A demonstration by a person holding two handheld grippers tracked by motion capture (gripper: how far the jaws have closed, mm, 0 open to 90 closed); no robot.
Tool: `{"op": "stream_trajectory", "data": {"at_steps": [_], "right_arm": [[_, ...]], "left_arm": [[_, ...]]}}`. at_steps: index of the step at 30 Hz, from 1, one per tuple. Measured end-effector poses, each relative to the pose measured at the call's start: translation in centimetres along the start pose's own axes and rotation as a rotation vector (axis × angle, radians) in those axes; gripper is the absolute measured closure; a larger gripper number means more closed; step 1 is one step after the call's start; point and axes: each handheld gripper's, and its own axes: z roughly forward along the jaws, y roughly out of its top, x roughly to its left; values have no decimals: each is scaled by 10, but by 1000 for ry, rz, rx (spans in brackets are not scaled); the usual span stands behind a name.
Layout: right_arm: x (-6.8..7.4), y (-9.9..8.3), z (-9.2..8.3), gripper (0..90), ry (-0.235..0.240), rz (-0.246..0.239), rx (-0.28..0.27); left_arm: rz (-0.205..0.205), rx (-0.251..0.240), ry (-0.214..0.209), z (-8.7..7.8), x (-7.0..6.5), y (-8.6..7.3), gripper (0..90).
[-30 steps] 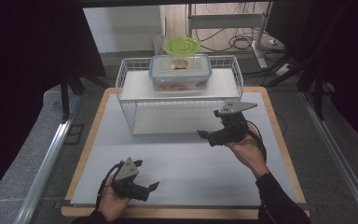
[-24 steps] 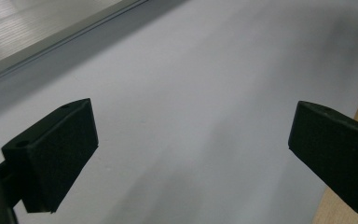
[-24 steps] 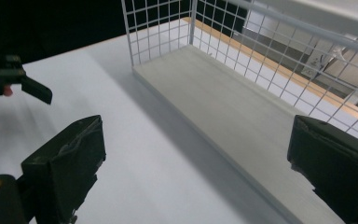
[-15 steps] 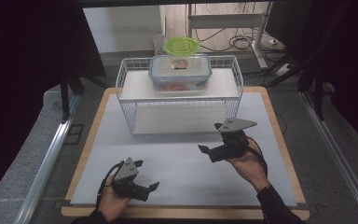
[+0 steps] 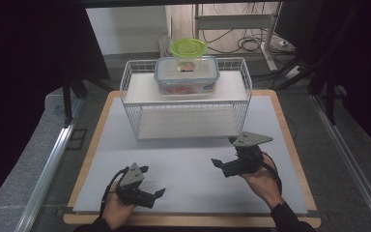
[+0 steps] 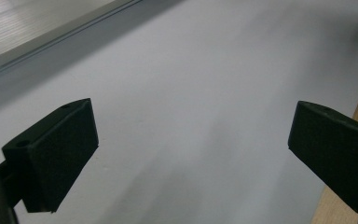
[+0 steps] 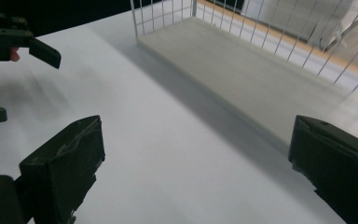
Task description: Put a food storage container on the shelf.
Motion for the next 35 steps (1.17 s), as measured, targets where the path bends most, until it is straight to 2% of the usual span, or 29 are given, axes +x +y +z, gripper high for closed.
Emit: {"op": "stream_trajectory", "data": {"at_steps": [1,4,7,10,11,12,13,17,24,26,29,32,35], "right_arm": [[-1,-9,-1,27,-10,2,28],[-1,-16,-2,23,5,25,44],[-1,-24,-7,20,-14,14,50],[-2,-38,-16,21,-36,35,56],[-3,-48,-20,23,-57,44,61],[-3,-48,-20,23,-57,44,61],[-4,-57,-22,20,-77,45,82],[-5,-69,-29,20,-105,57,88],[-4,-81,-36,20,-121,67,104],[-4,-85,-38,21,-132,59,115],[-5,-93,-42,22,-133,86,134],[-4,-97,-44,22,-139,84,155],[-4,-99,-45,23,-139,85,168]], "left_arm": [[-7,4,-1,0,0,0,13],[-7,0,-1,0,0,0,13],[-5,-2,22,-2,3,0,13],[-13,-6,38,-4,5,-2,13],[-16,-7,34,-3,5,-2,13],[-17,-6,32,-3,5,-2,13],[-14,2,36,-2,4,-2,13],[1,10,41,0,3,-2,13],[1,17,48,0,4,-3,13],[12,25,60,0,3,-3,13],[21,33,73,-1,2,-3,13],[14,40,83,-1,2,-3,13],[17,47,74,1,2,-1,13]]}}
